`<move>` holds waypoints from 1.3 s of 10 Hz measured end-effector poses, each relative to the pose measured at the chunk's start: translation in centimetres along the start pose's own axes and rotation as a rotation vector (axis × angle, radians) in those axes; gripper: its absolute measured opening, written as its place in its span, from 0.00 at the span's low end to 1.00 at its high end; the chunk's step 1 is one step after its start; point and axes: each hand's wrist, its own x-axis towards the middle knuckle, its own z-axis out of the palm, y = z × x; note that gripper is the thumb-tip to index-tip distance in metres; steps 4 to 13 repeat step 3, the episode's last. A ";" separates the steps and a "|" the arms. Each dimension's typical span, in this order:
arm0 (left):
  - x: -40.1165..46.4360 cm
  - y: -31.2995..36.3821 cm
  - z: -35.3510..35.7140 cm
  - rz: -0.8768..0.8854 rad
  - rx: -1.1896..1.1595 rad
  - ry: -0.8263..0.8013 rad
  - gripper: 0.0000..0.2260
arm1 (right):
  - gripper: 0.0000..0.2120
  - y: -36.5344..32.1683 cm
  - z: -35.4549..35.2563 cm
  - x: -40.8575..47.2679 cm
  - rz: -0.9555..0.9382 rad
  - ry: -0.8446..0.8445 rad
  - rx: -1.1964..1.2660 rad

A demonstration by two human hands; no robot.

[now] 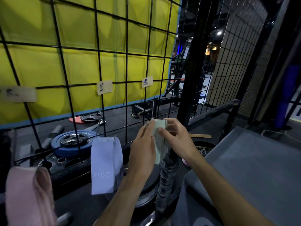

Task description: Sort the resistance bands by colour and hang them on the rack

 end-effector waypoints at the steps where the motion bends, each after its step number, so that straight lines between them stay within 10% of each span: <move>1: -0.2 0.1 -0.3 -0.004 0.053 -0.024 0.27 | 0.26 -0.2 0.1 -0.4 0.037 0.001 -0.012; 13: -1.9 0.8 -1.9 0.094 0.074 0.054 0.23 | 0.31 -1.2 -0.7 -2.6 0.071 0.033 -0.053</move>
